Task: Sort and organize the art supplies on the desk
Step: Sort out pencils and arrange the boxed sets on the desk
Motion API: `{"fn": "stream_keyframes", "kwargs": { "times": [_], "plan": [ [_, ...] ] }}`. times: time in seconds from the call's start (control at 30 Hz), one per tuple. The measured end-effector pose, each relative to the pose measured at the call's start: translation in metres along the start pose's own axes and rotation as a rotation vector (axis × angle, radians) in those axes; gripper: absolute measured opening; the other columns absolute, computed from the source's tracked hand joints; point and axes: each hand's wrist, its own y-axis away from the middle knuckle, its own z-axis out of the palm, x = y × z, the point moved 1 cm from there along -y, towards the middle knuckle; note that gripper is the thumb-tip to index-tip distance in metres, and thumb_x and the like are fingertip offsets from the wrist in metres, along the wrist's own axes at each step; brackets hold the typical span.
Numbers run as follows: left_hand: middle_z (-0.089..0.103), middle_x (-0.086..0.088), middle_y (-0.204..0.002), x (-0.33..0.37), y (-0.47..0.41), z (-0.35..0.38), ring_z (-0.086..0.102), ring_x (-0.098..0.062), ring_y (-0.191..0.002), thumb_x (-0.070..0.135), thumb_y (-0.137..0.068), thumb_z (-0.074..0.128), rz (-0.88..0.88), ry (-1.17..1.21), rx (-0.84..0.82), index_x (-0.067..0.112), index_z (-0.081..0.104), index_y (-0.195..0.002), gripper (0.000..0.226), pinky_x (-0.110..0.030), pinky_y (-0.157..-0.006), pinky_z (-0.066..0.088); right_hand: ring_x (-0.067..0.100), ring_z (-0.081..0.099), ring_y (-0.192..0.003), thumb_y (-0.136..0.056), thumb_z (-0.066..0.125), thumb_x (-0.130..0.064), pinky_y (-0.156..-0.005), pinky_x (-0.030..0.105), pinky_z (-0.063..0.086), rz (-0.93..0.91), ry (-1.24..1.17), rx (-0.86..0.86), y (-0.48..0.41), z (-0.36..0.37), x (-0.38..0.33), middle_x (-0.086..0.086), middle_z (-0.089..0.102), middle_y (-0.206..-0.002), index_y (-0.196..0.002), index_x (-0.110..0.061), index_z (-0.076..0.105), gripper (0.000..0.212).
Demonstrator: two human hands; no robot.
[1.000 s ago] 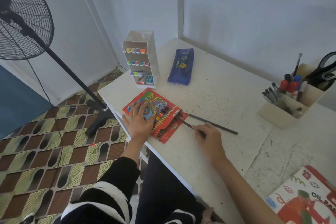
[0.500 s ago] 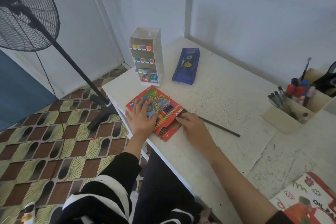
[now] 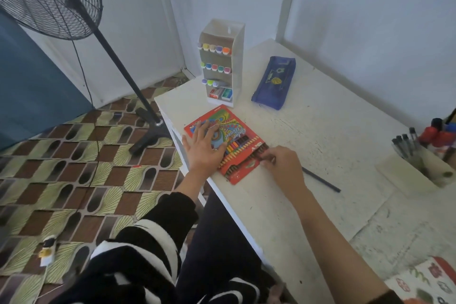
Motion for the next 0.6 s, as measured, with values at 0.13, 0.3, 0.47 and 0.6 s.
{"fn": "stream_keyframes", "kwargs": {
  "times": [0.13,0.3,0.47,0.6],
  "plan": [
    [0.021,0.007,-0.156,-0.001,0.0,0.002,0.004,-0.015,-0.147,0.047,-0.092,0.051,0.005,-0.003,0.005,0.032,0.037,-0.142,0.054,-0.05,-0.115,-0.009,0.013,0.044,-0.085,-0.078,0.07,-0.009,-0.061,0.014,0.029,-0.013,-0.036,0.099,-0.009,0.008,-0.005,-0.002,0.055,-0.086,-0.083,-0.013,0.059,0.013],
    [0.022,0.007,-0.156,-0.001,0.0,0.001,0.005,-0.015,-0.147,0.047,-0.092,0.051,0.0,-0.006,0.014,0.032,0.037,-0.142,0.055,-0.05,-0.116,-0.007,0.013,0.044,-0.081,-0.078,0.072,-0.022,-0.06,0.02,0.033,-0.057,0.024,0.2,-0.009,0.001,-0.002,-0.007,0.047,-0.084,-0.088,-0.011,0.058,0.02],
    [0.023,0.007,-0.155,0.0,0.0,0.001,0.007,-0.015,-0.146,0.046,-0.092,0.052,-0.001,0.001,0.019,0.032,0.038,-0.142,0.054,-0.05,-0.116,-0.008,0.012,0.045,-0.087,-0.081,0.071,-0.019,-0.065,0.018,0.035,0.04,0.123,0.234,-0.004,-0.028,0.025,0.001,0.052,-0.095,-0.107,-0.011,0.067,0.027],
    [0.023,0.006,-0.155,0.0,0.0,0.001,0.007,-0.016,-0.146,0.046,-0.092,0.052,0.001,0.003,0.025,0.032,0.038,-0.142,0.054,-0.05,-0.116,-0.007,0.019,0.055,-0.091,-0.083,0.07,-0.016,-0.072,0.024,0.043,0.124,0.112,0.175,0.012,-0.032,0.046,0.002,0.052,-0.104,-0.103,-0.008,0.07,0.022]
  ]
}}
